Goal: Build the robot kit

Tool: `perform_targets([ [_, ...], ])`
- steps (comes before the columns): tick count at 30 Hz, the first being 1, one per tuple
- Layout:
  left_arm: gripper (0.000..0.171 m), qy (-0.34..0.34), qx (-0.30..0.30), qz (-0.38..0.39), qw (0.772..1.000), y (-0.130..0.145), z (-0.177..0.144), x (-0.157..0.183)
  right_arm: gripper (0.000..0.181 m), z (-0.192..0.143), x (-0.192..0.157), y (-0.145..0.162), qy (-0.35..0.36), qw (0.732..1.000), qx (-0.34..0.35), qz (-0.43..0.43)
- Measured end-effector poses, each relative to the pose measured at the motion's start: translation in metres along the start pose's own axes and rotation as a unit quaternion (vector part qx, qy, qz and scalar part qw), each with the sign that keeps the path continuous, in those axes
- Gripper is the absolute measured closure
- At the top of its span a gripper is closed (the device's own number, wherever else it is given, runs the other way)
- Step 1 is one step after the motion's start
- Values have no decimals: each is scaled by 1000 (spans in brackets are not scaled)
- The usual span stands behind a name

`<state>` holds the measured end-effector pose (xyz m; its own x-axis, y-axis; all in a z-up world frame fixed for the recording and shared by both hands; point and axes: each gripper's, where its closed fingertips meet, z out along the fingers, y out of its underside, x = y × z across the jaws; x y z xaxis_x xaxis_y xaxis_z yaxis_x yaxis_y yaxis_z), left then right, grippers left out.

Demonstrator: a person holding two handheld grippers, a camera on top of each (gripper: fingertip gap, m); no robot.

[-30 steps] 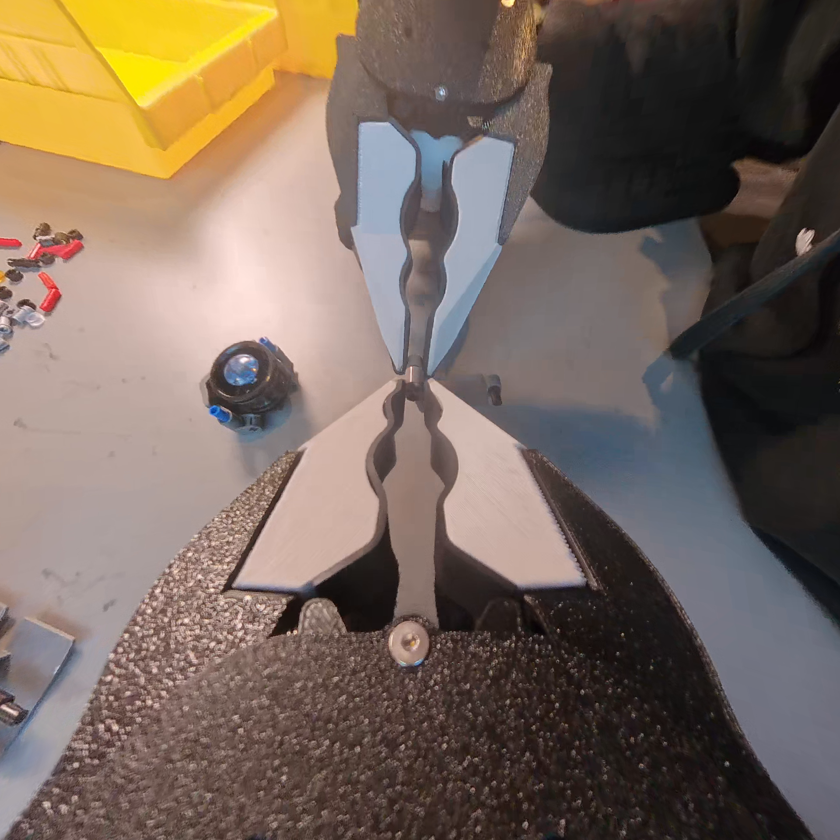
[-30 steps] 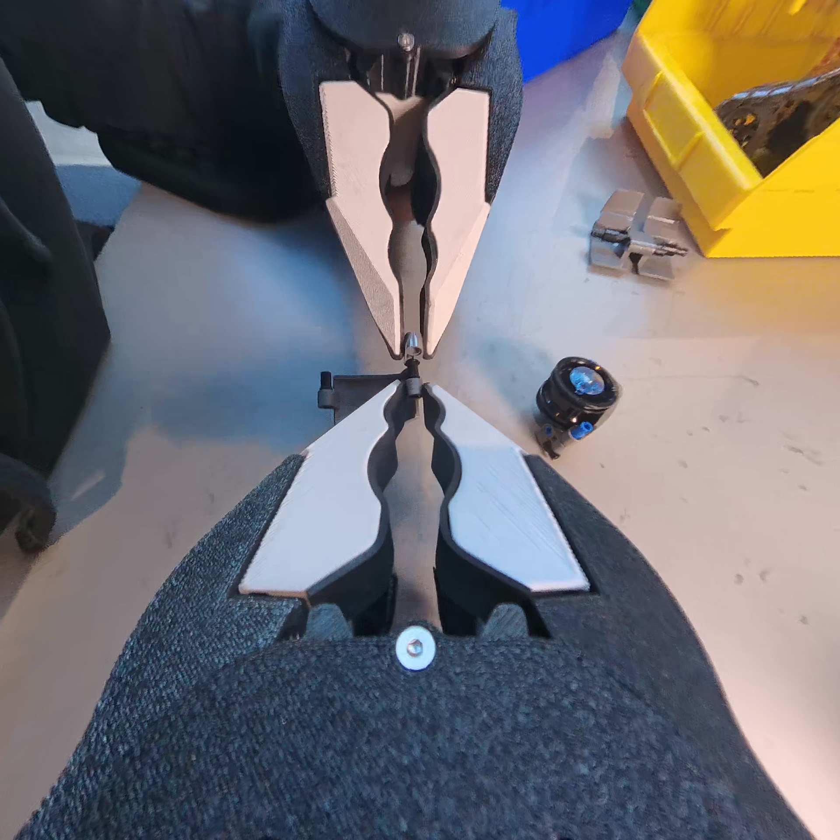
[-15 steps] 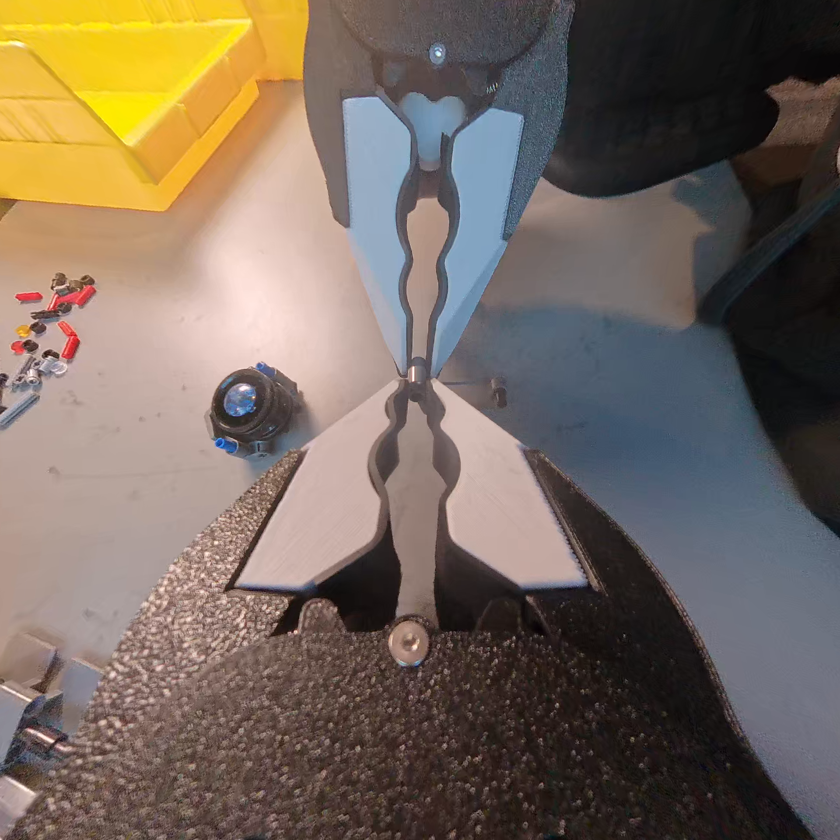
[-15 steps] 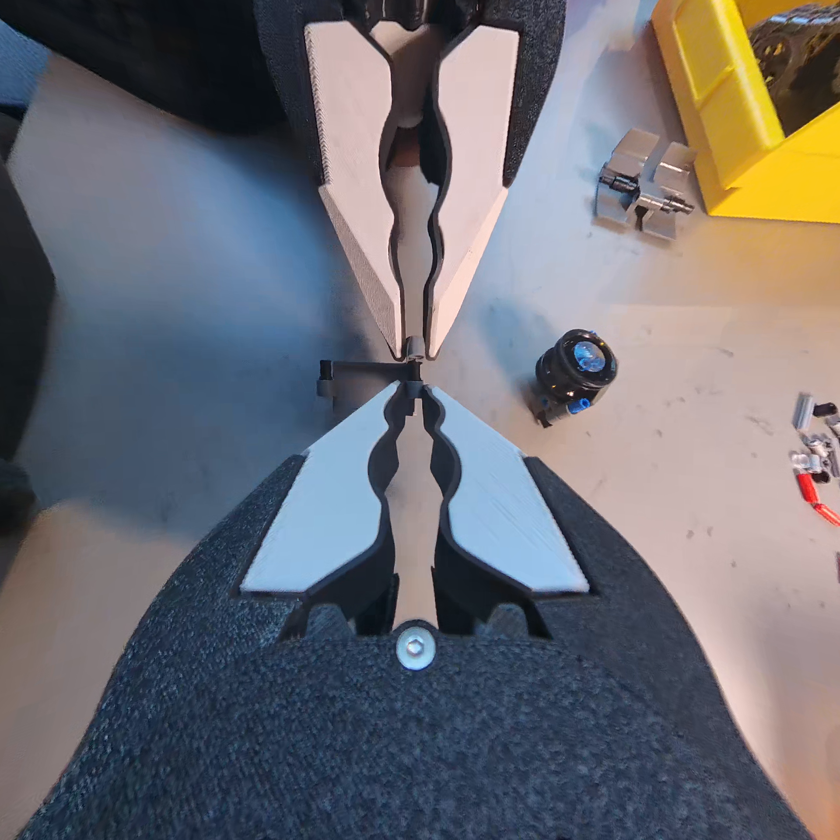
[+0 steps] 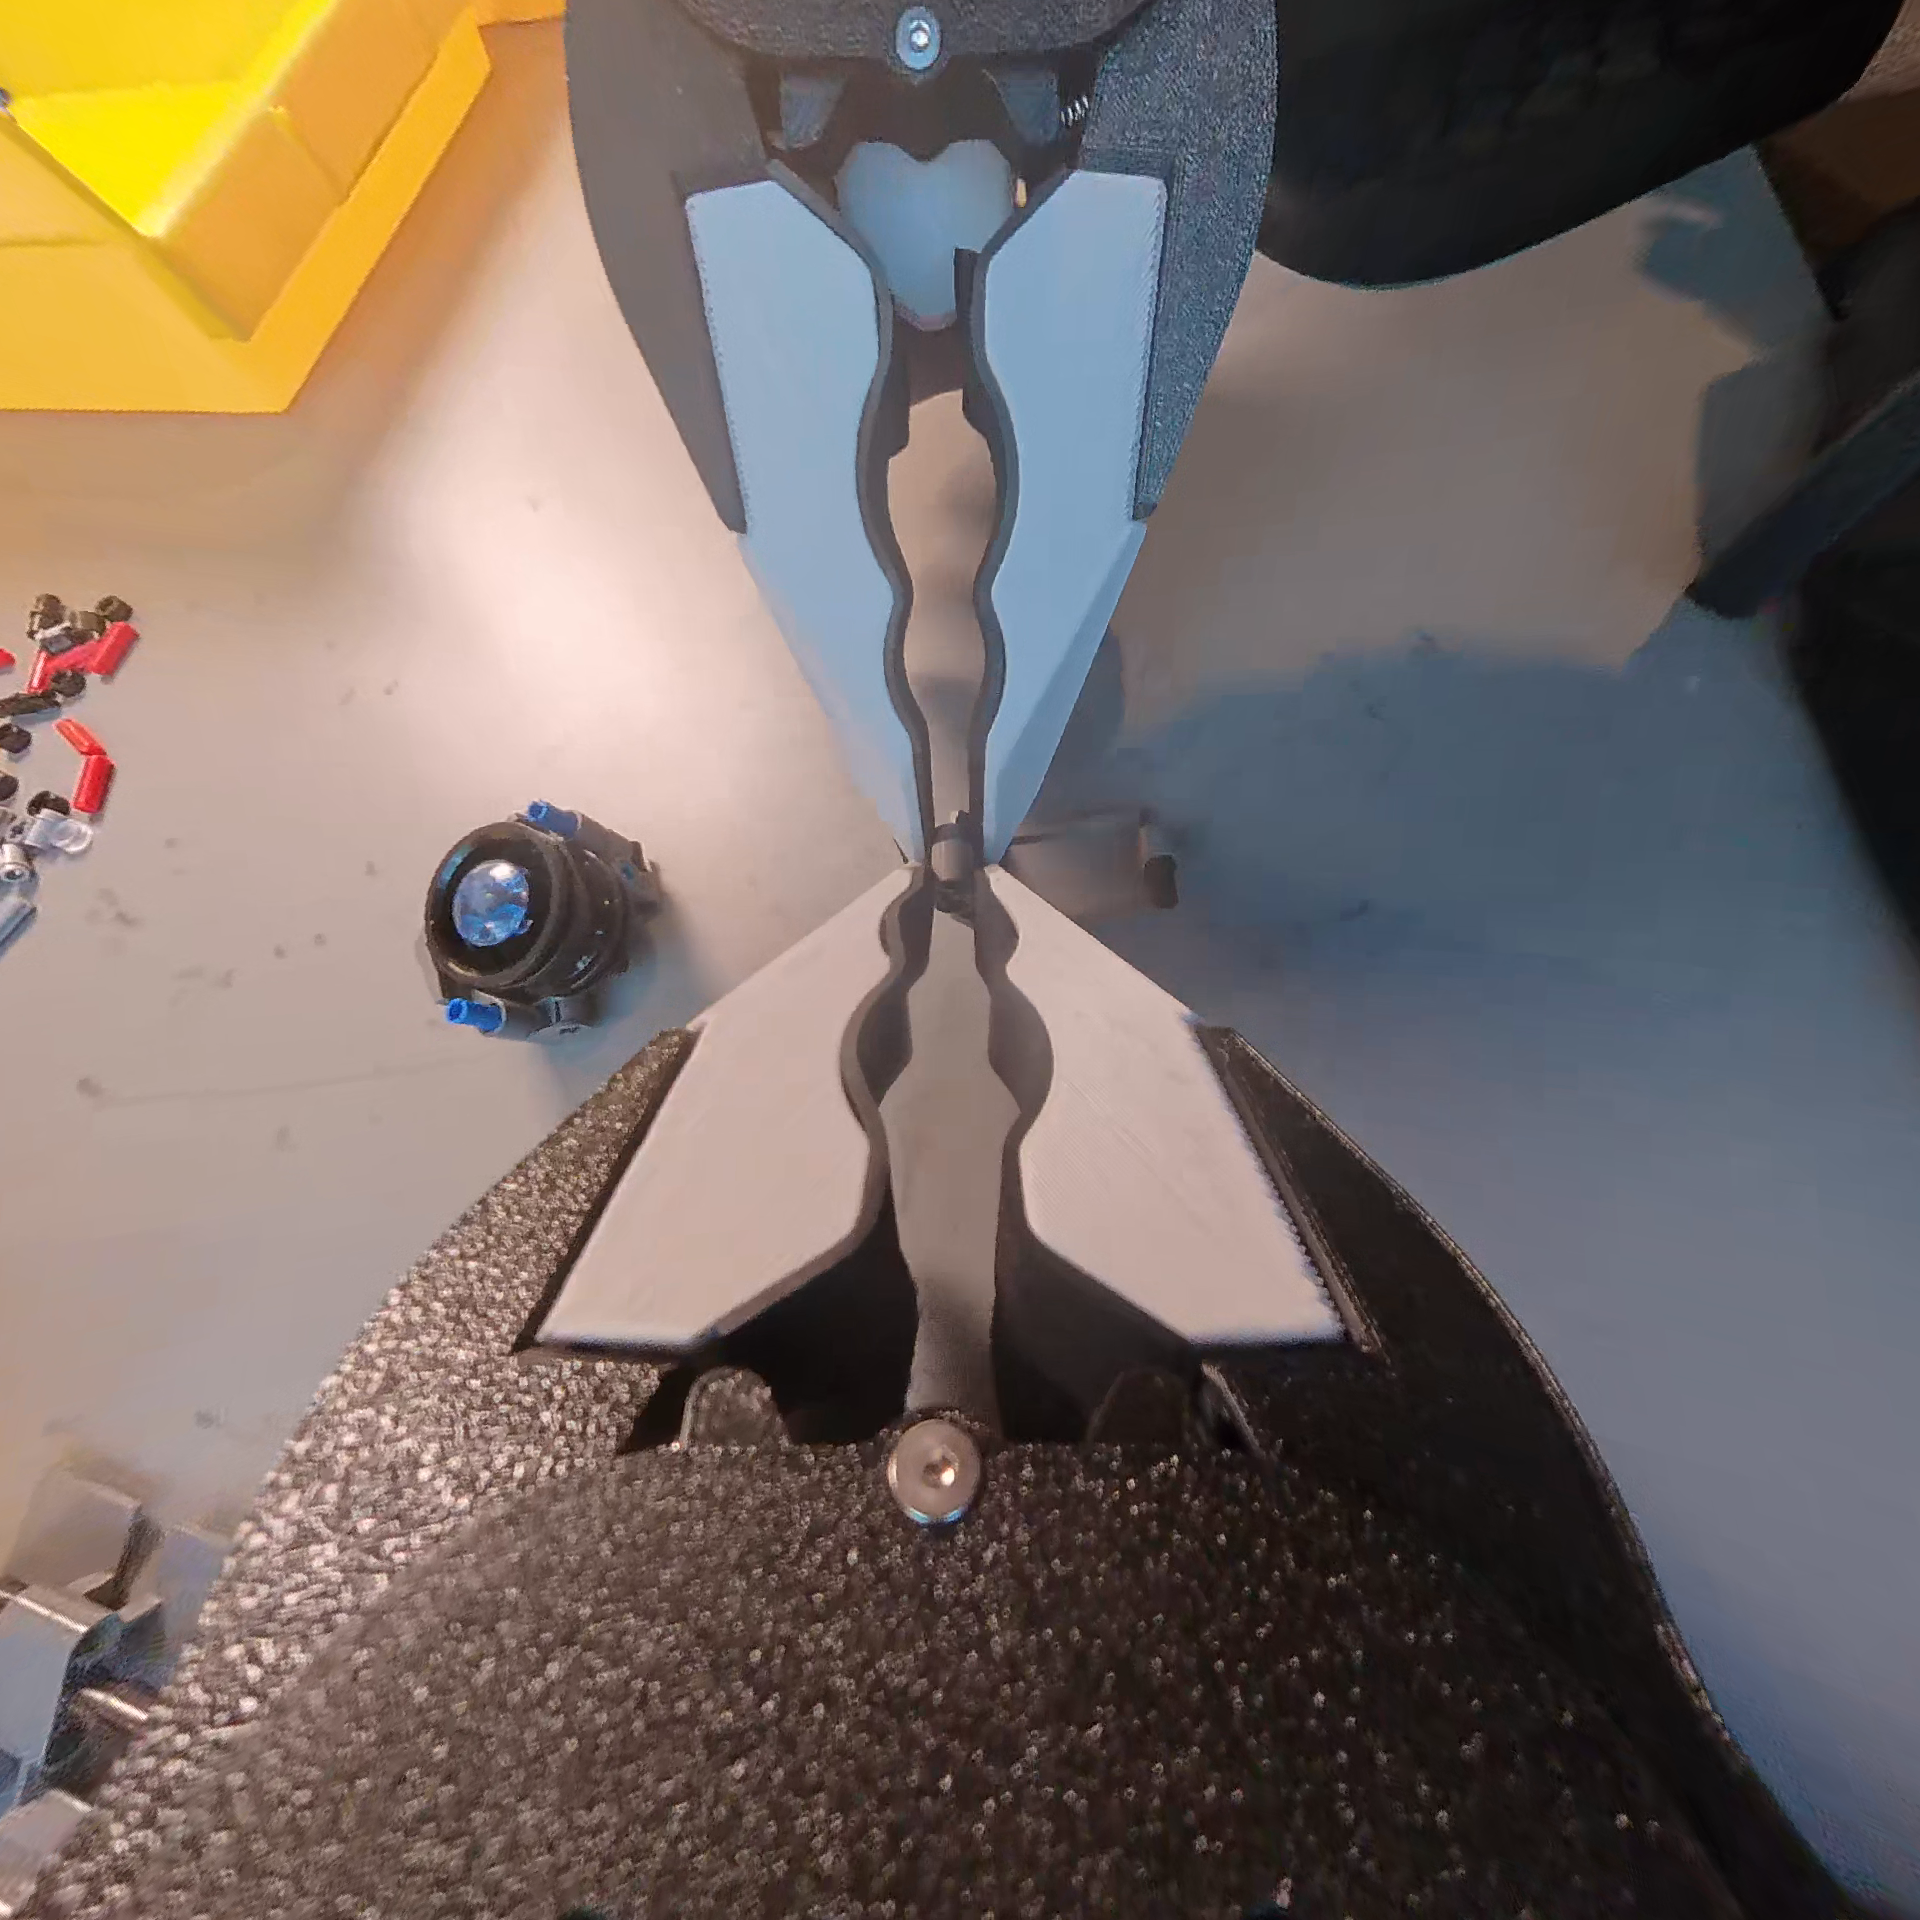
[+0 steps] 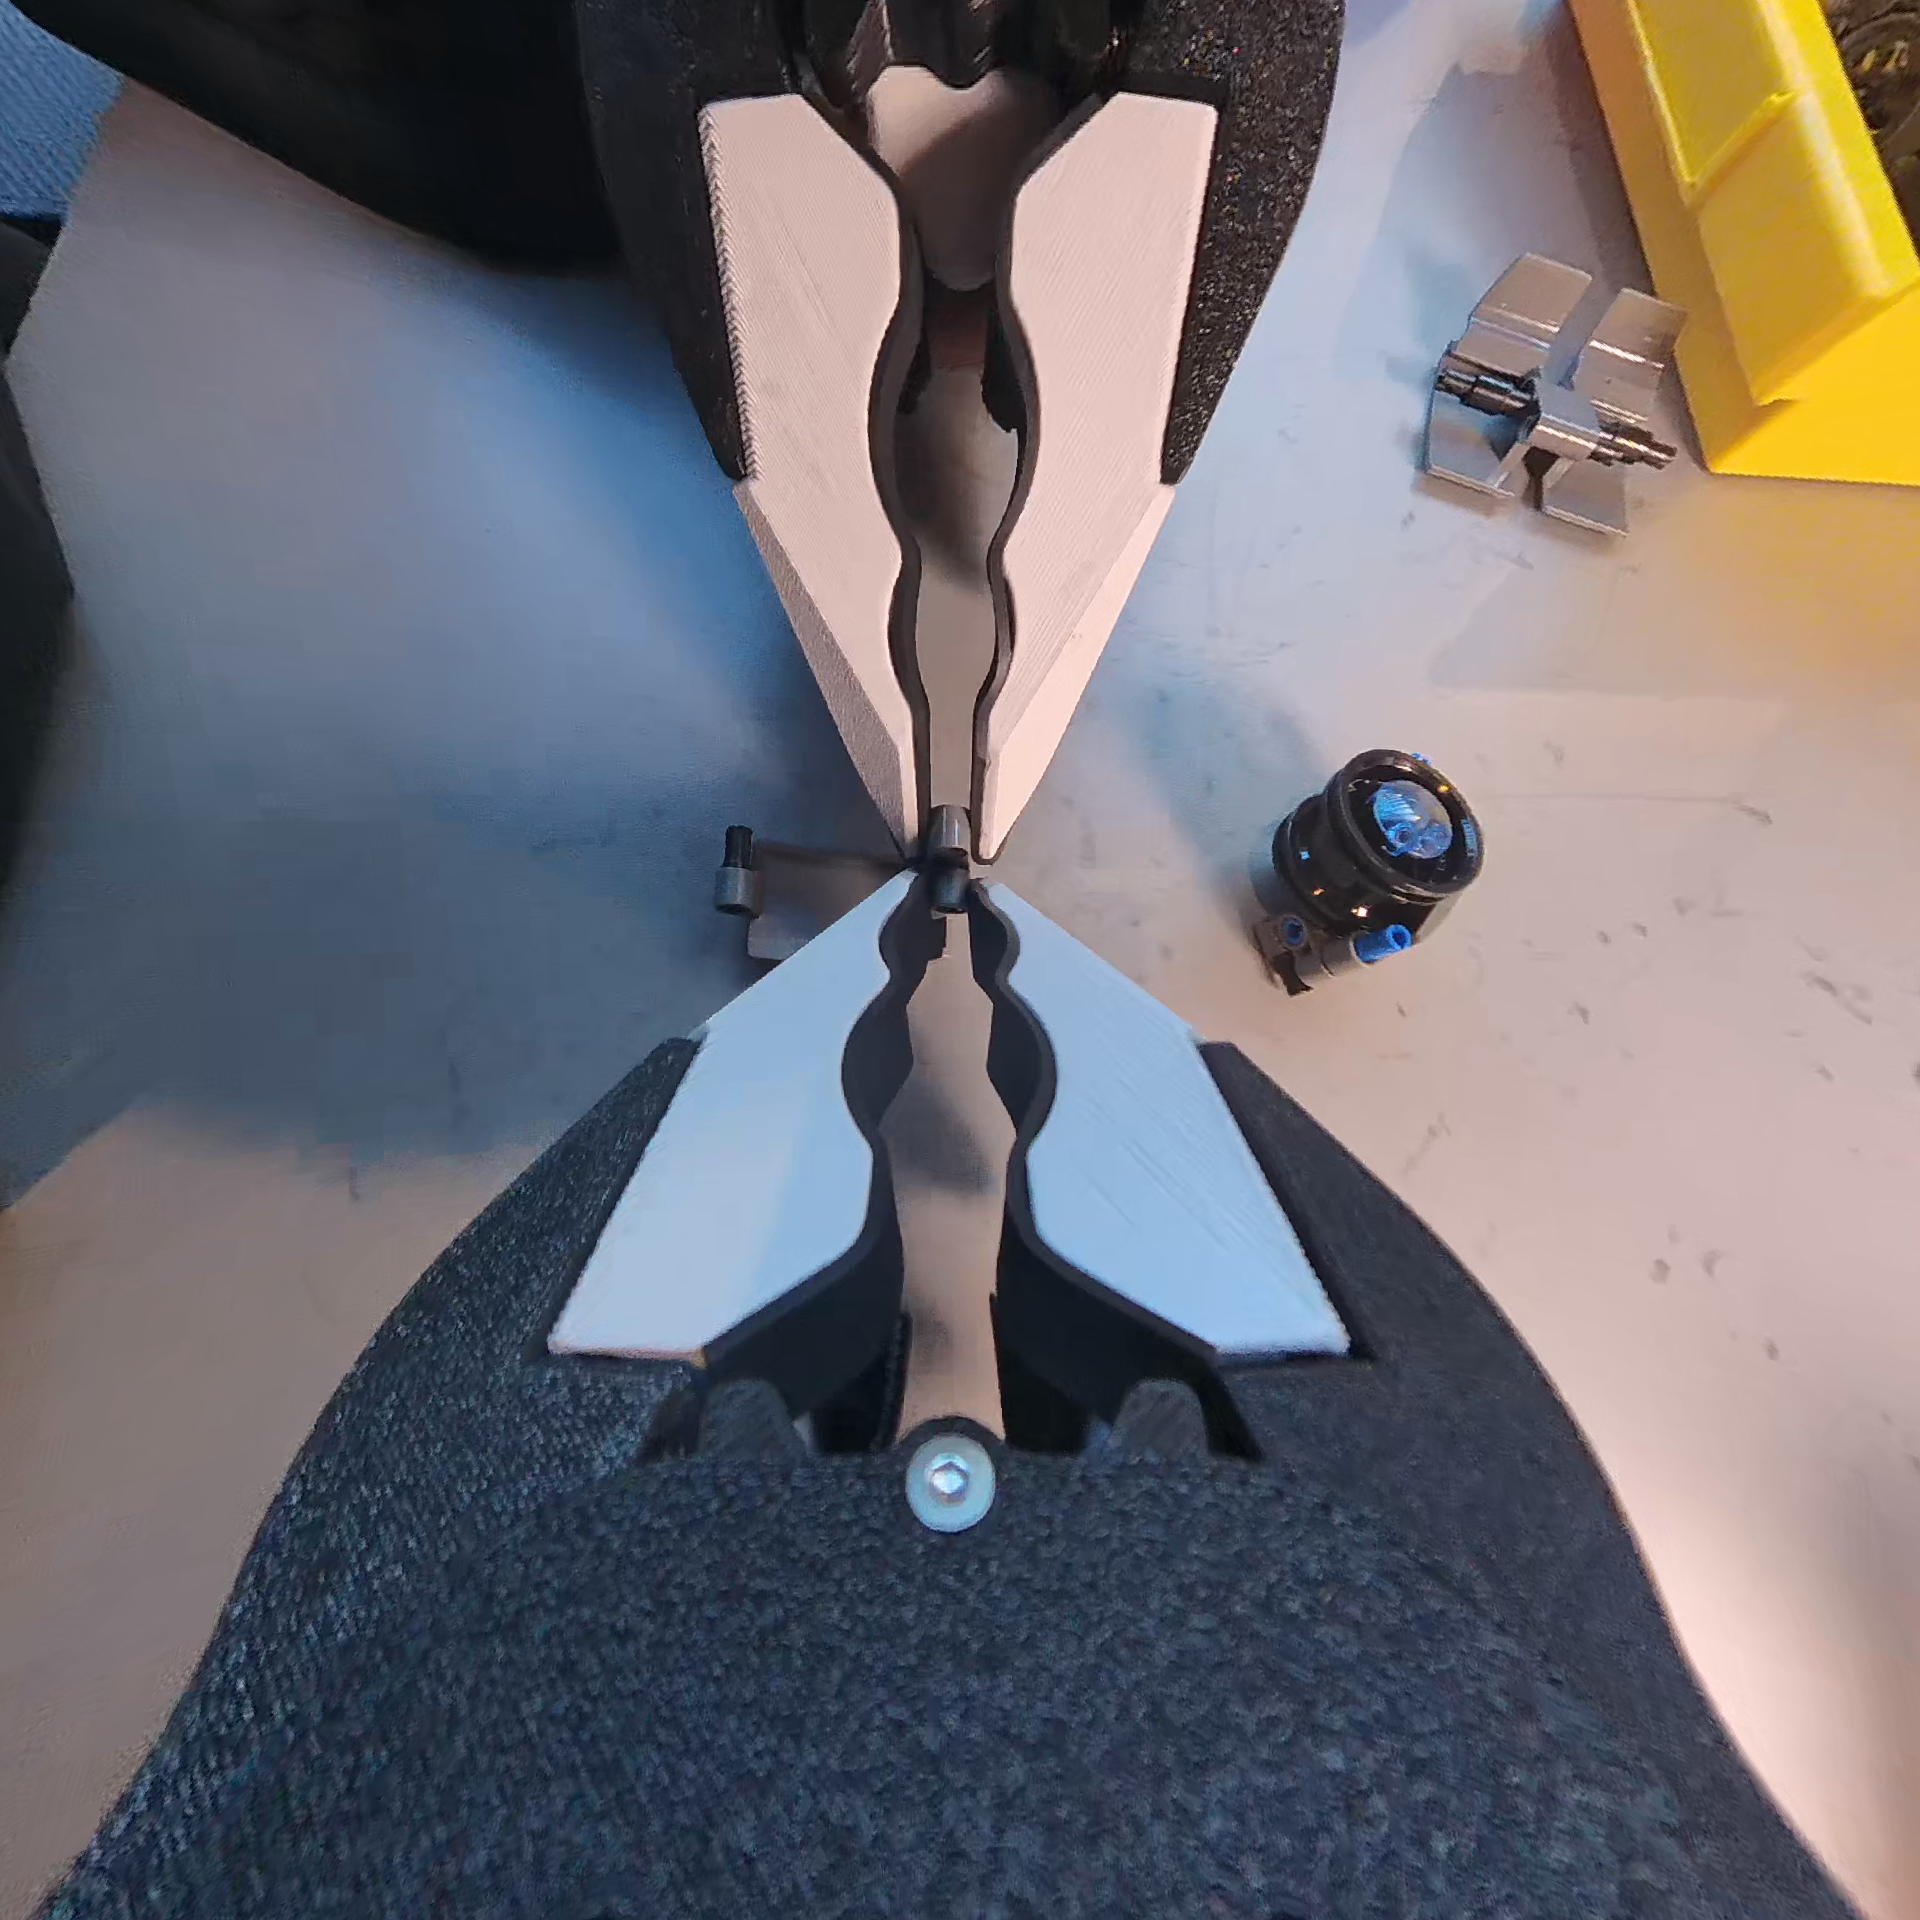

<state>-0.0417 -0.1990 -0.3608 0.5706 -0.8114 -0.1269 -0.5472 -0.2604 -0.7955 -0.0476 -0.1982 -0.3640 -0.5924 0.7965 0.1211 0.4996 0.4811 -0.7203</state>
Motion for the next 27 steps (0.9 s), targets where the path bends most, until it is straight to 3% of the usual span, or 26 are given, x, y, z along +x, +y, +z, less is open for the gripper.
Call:
perform_targets([
  [9, 165, -31, -11, -27, 999, 3, -4, -9, 169, -18, 10, 10, 21, 1000, 7, -2],
  [15, 165, -59, -13, -51, 997, 6, -5, -17, 164, -93, 55, 34, 100, 993, 19, 53],
  [18, 165, -61, -13, -48, 997, 6, -5, -16, 163, -111, 47, 64, 79, 993, -21, 87],
  [22, 164, -62, -10, -43, 997, 5, -6, -16, 162, -100, 33, 87, 41, 992, -59, 104],
  [27, 160, -70, -1, -45, 997, 3, -10, -17, 160, -80, 32, 91, 28, 991, -79, 101],
])
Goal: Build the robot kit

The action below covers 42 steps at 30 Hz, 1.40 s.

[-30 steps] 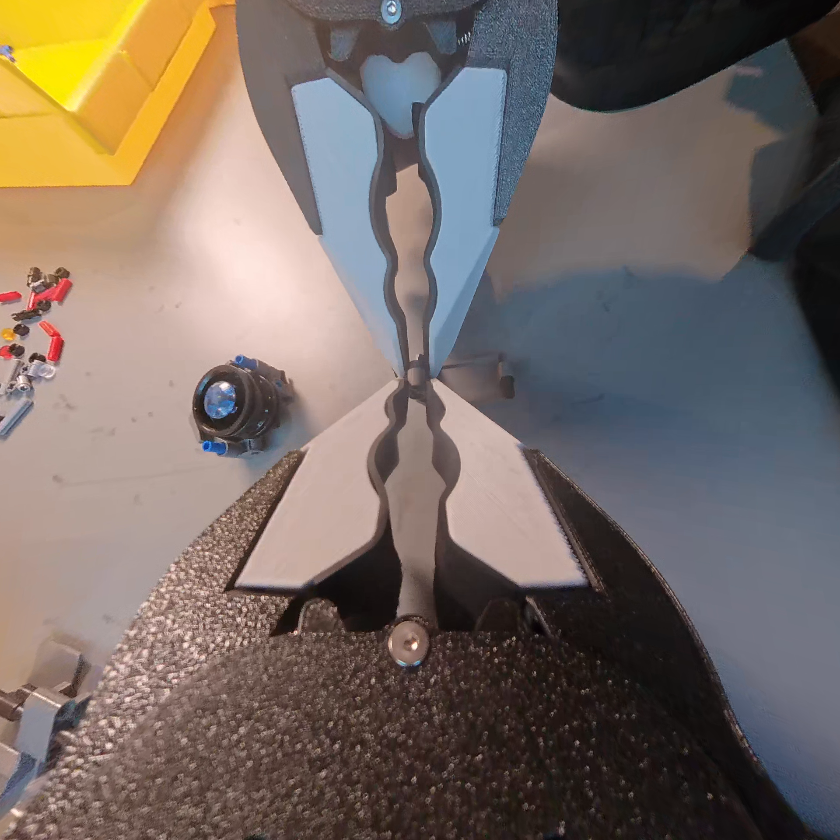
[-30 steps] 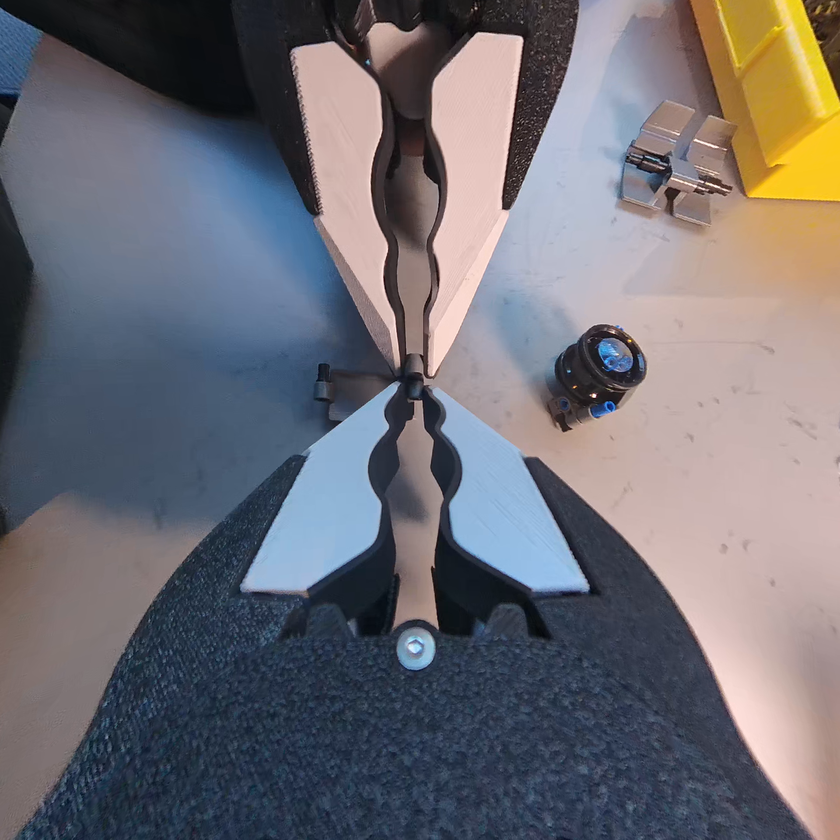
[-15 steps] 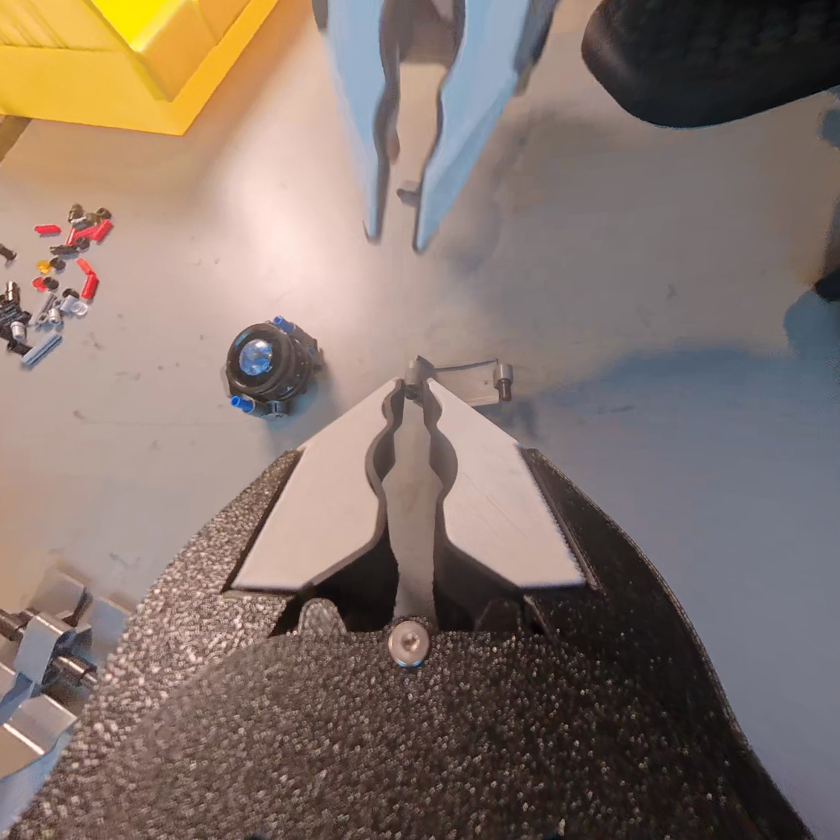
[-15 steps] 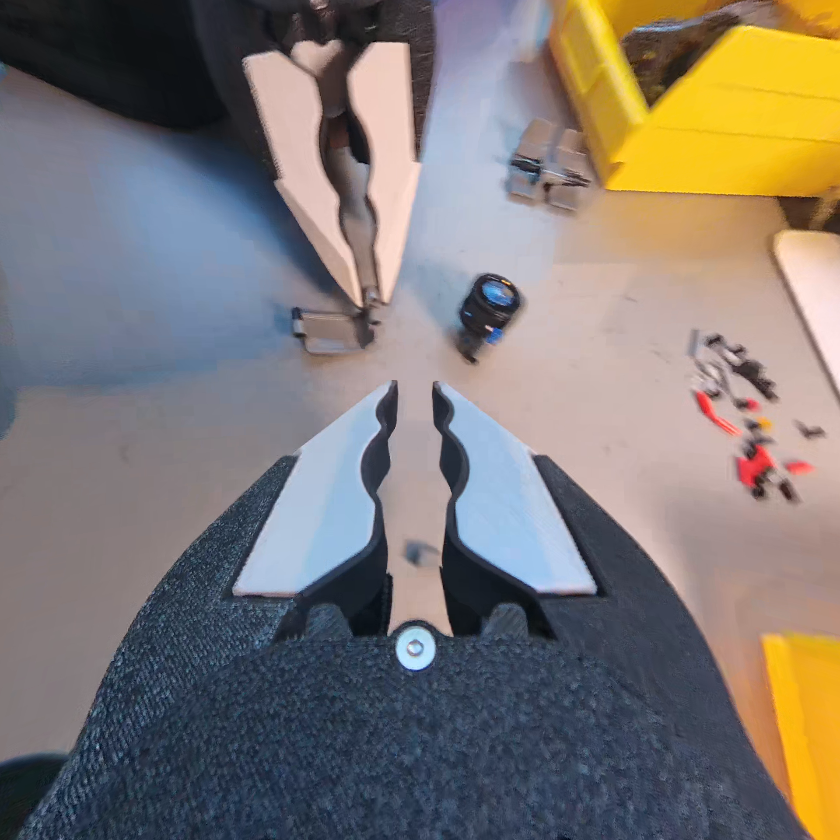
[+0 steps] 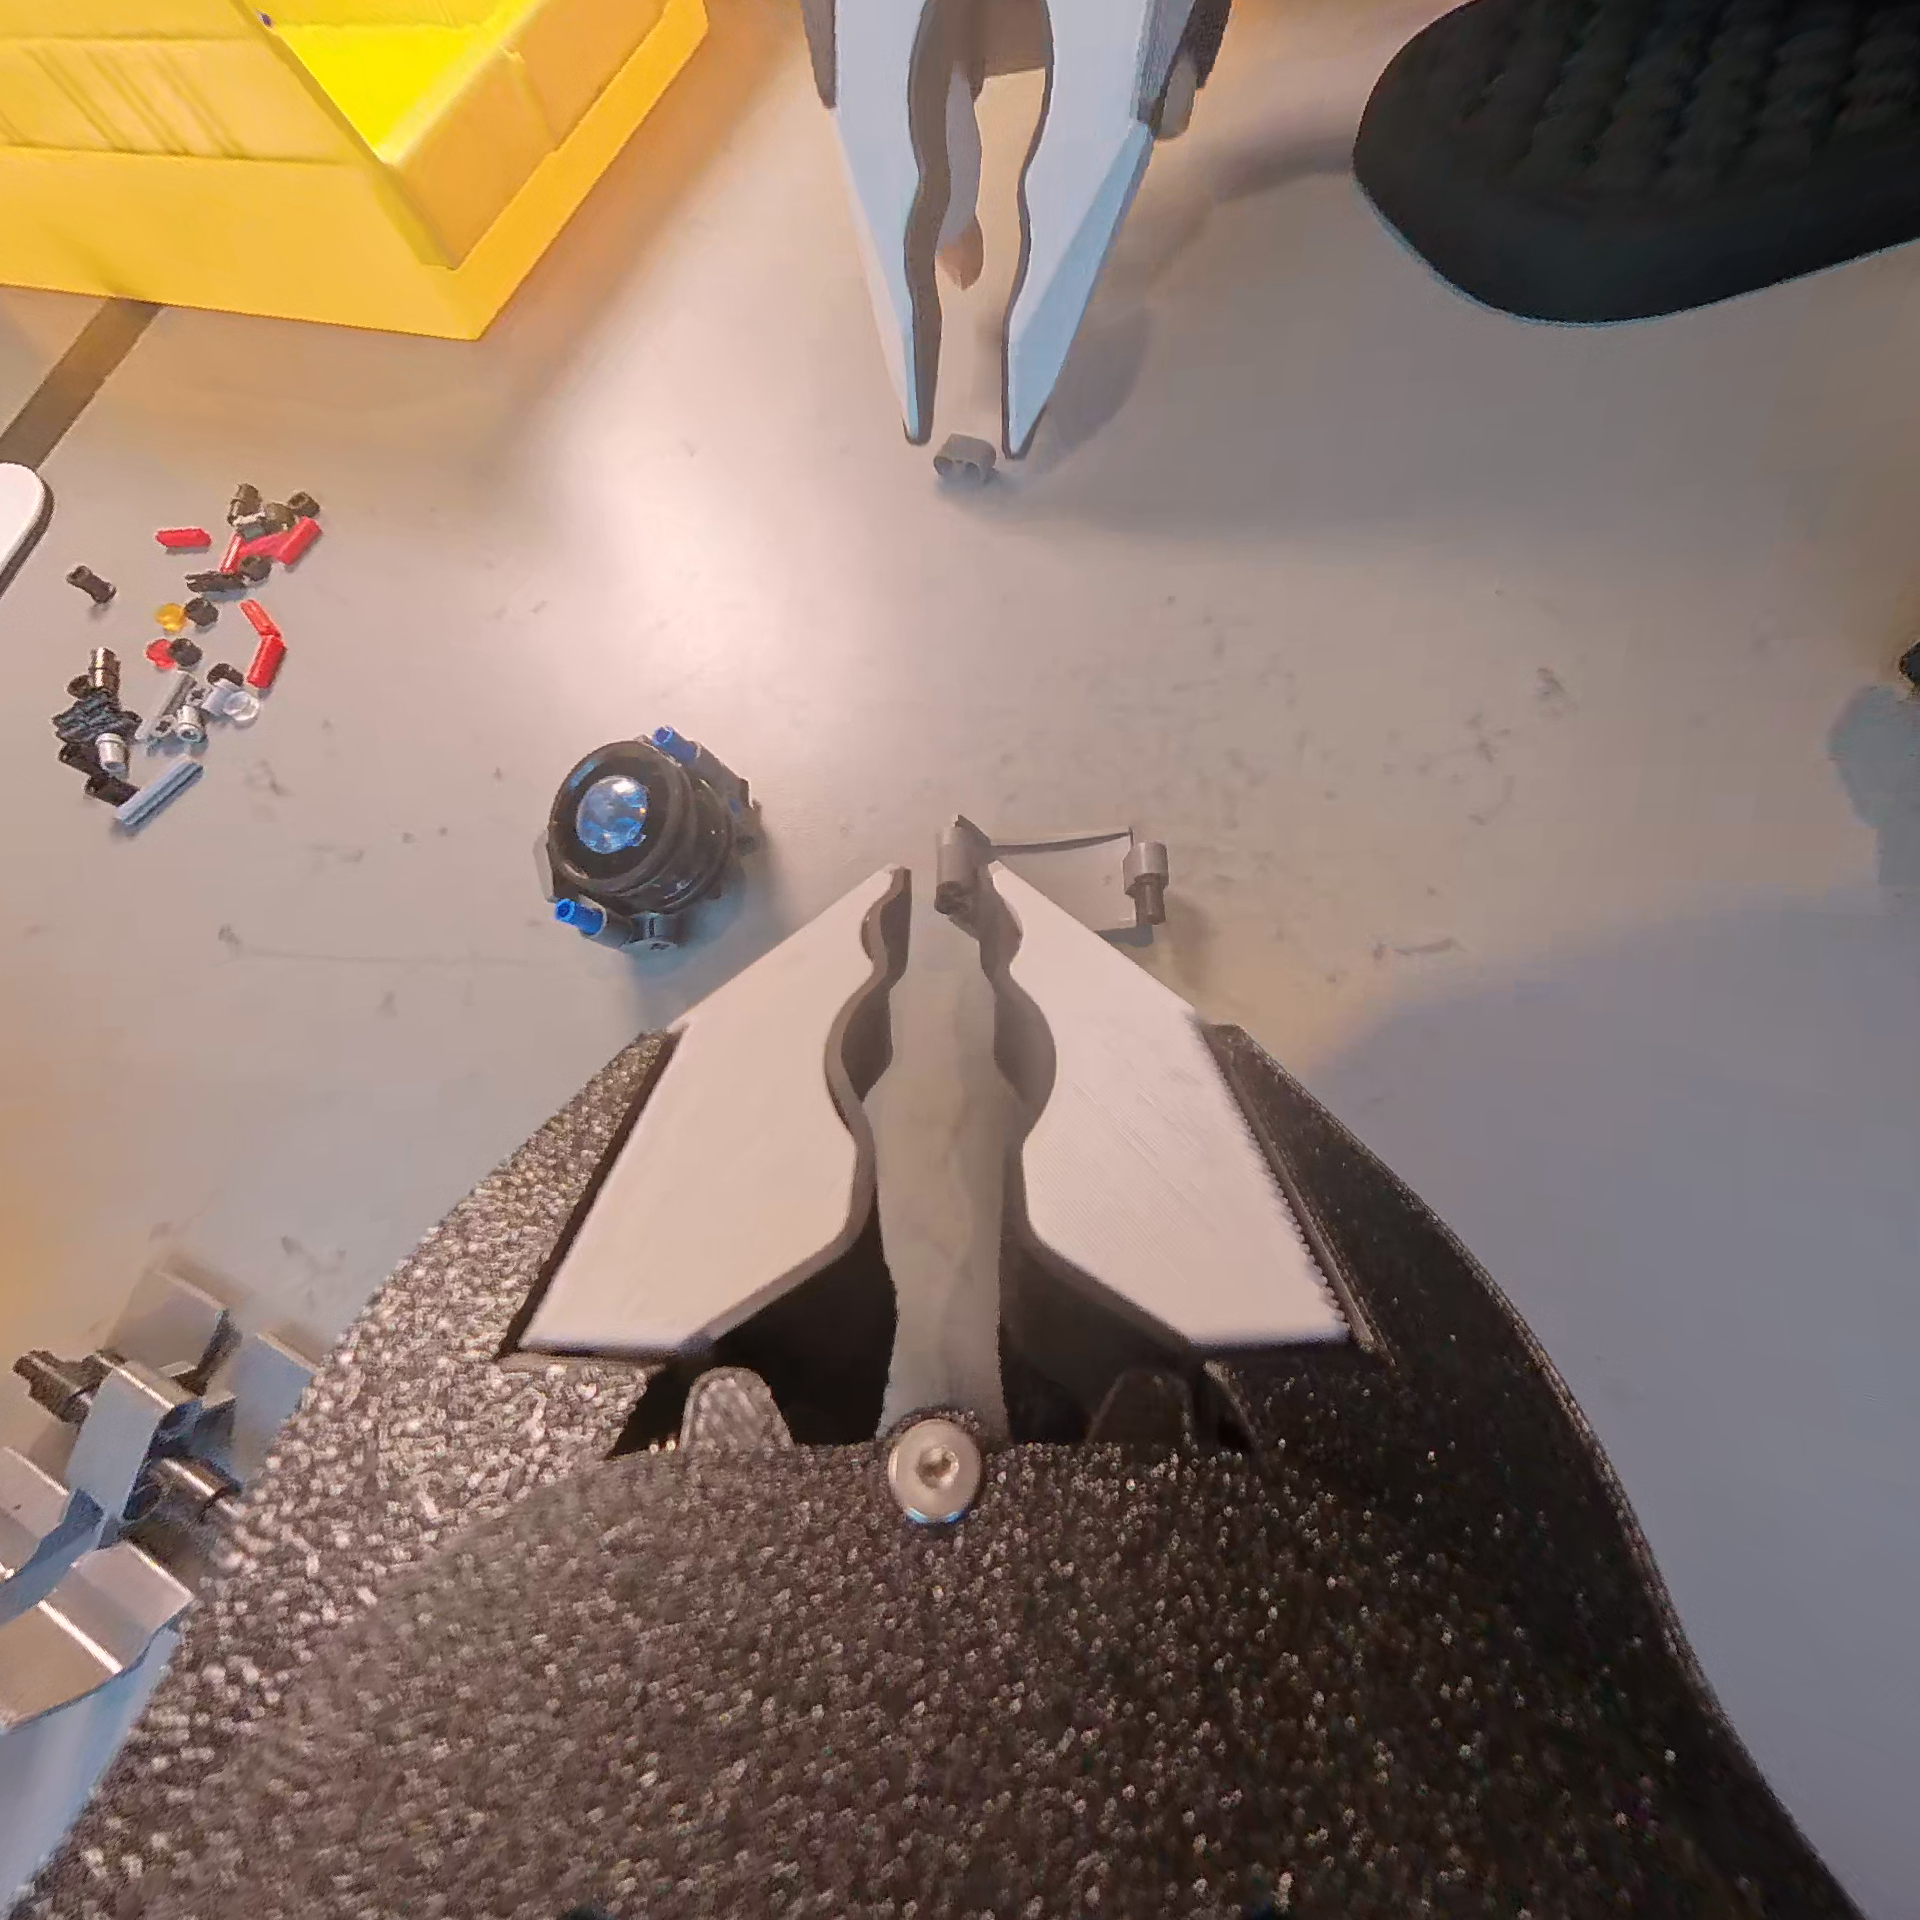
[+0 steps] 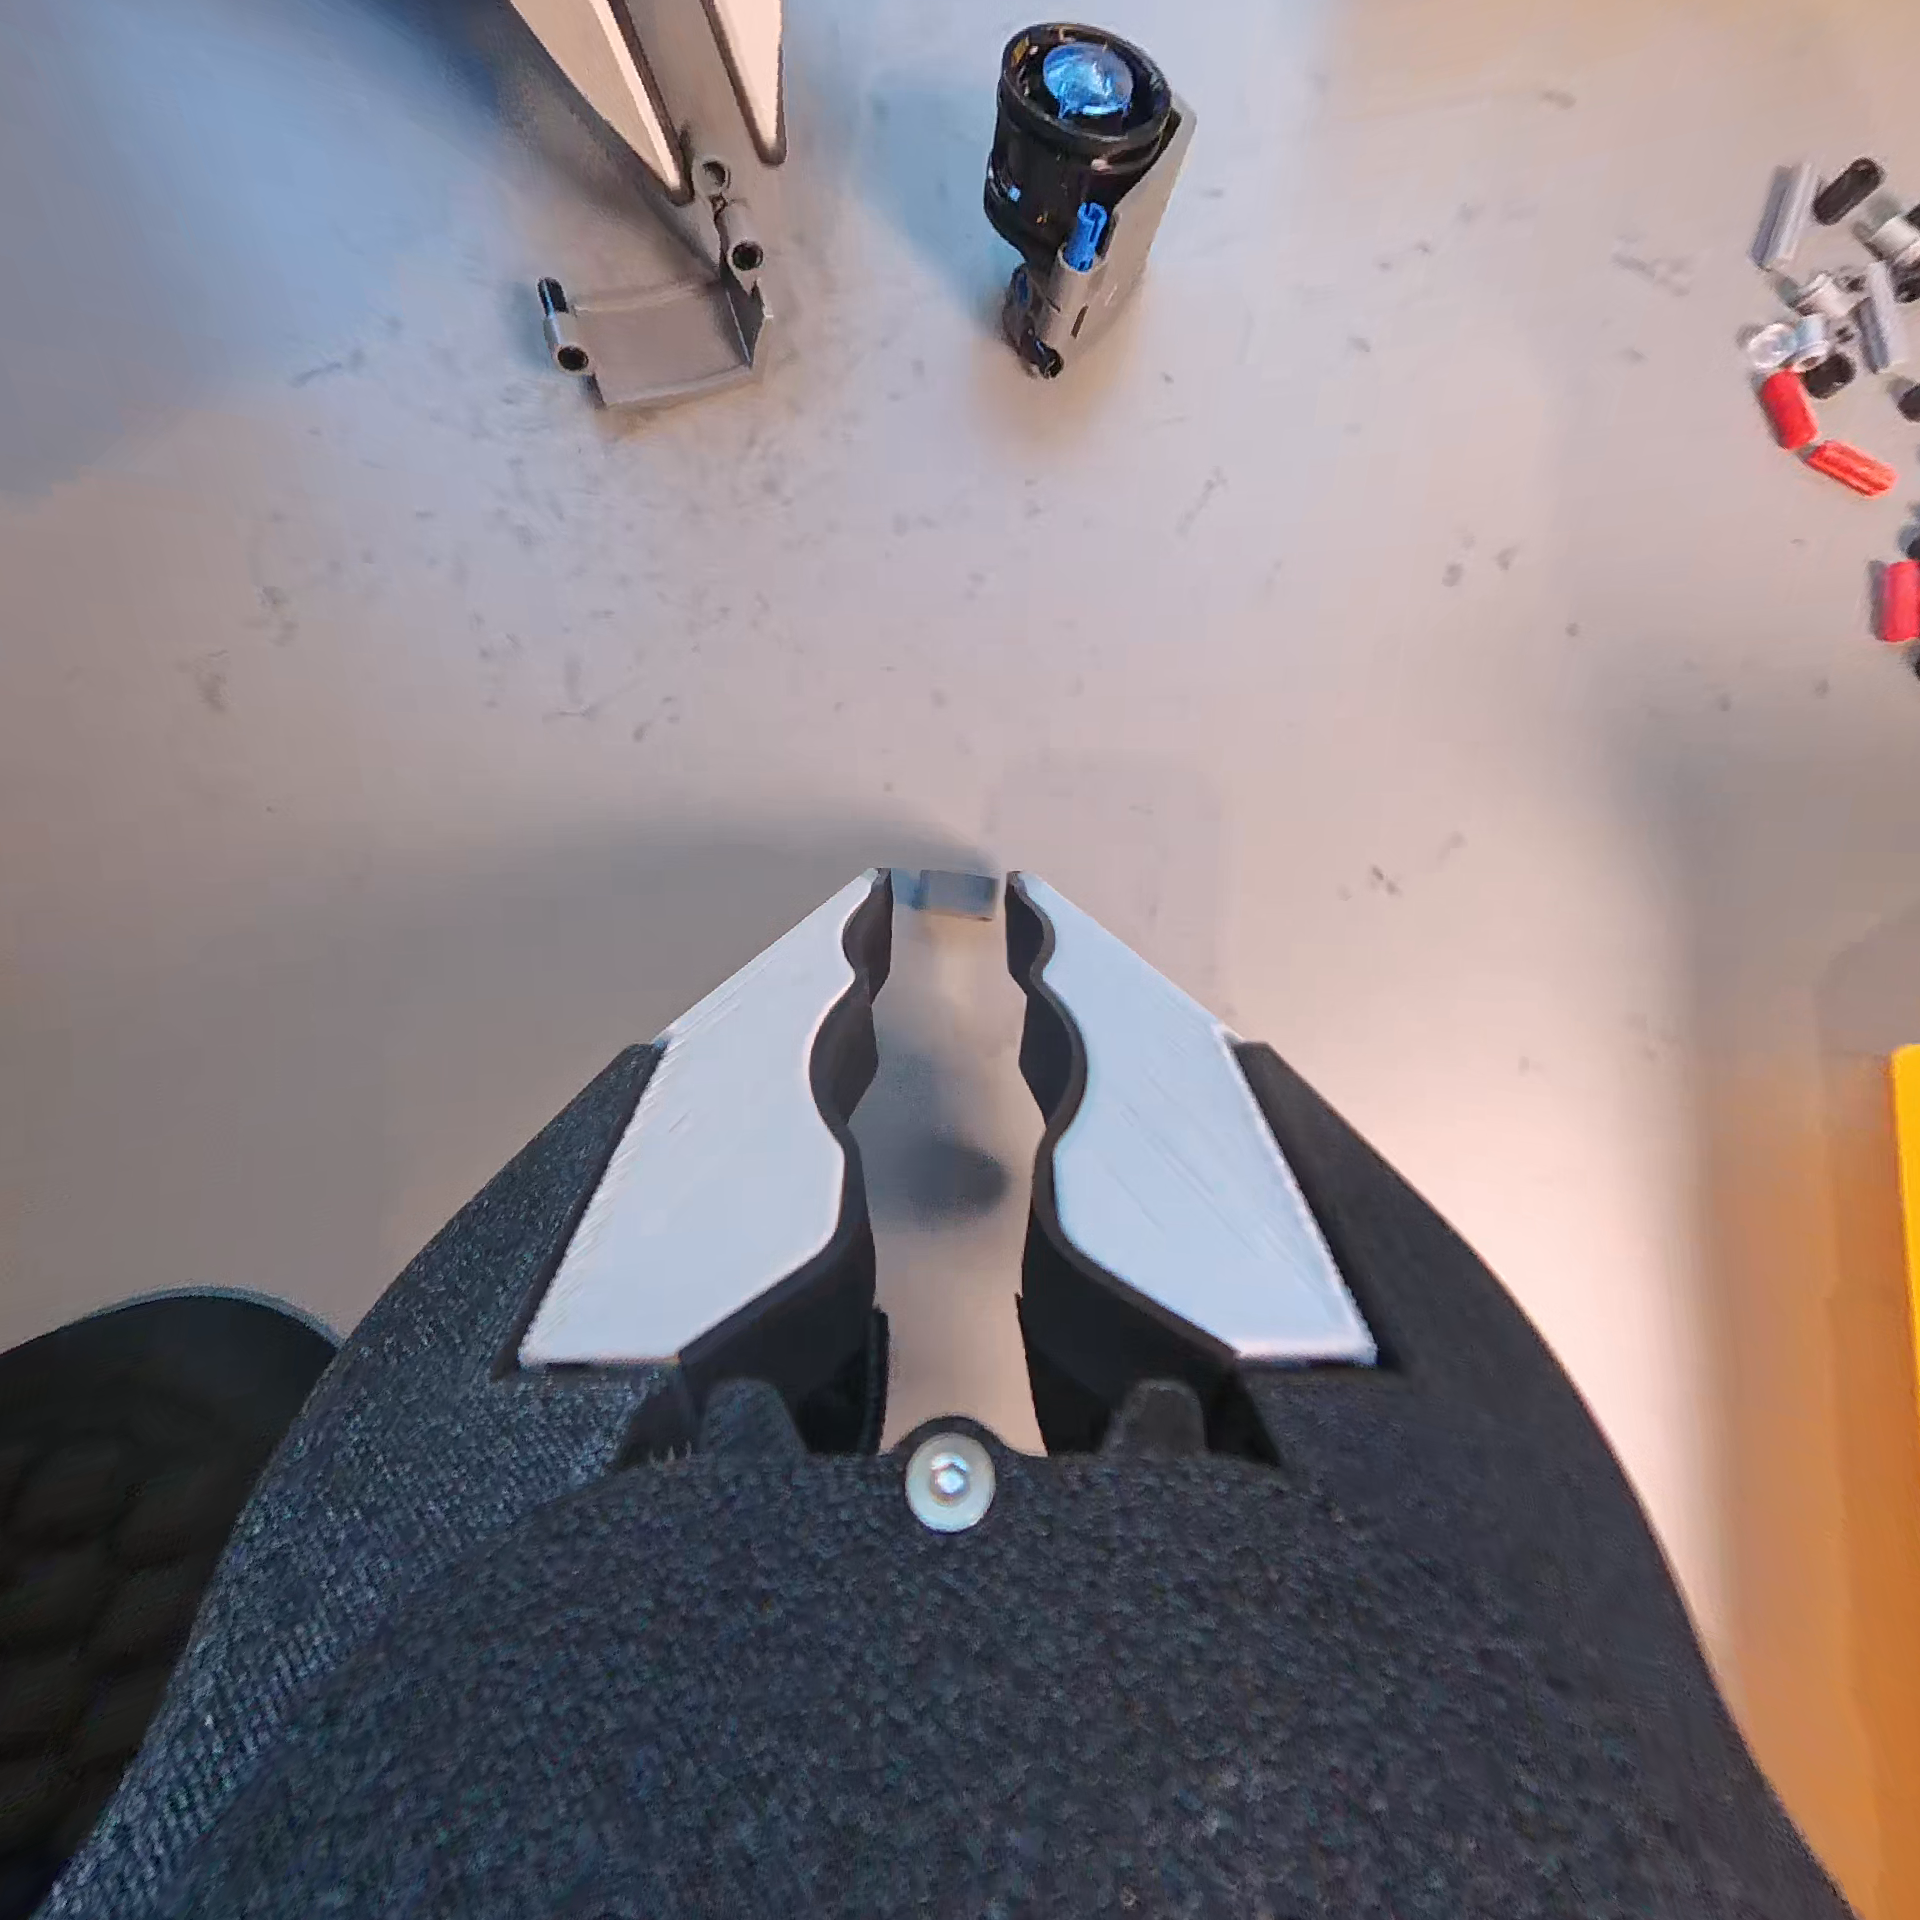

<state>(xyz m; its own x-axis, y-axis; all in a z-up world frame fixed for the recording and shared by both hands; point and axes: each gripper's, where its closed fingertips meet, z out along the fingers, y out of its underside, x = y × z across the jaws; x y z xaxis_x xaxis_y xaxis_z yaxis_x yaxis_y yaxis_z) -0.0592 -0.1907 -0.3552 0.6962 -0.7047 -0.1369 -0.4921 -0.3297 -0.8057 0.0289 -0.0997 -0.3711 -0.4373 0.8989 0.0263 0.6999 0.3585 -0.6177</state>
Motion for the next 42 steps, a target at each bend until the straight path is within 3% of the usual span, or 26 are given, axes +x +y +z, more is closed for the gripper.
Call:
perform_targets([
  [8, 150, 24, 46, -33, 998, -13, -15, 0, 166, 5, 0, -2, 7, 1000, 4, -9],
  [15, 148, 85, 175, -171, 966, -48, -36, -5, 166, -13, 0, -89, 99, 972, 189, -100],
  [20, 142, 131, 241, -274, 922, -62, -42, -11, 166, -7, -23, -130, 141, 945, 233, -179],
  [24, 146, 148, 238, -302, 911, -60, -39, -11, 166, 2, -35, -139, 165, 933, 217, -236],
  [32, 170, 157, 212, -289, 920, -57, -30, 0, 166, 8, -44, -140, 163, 929, 204, -262],
  [39, 171, 159, 226, -311, 910, -58, -33, -5, 166, 0, -41, -145, 177, 924, 225, -256],
  [42, 160, 172, 250, -339, 891, -62, -39, -10, 166, -2, -37, -145, 185, 922, 227, -253],
])
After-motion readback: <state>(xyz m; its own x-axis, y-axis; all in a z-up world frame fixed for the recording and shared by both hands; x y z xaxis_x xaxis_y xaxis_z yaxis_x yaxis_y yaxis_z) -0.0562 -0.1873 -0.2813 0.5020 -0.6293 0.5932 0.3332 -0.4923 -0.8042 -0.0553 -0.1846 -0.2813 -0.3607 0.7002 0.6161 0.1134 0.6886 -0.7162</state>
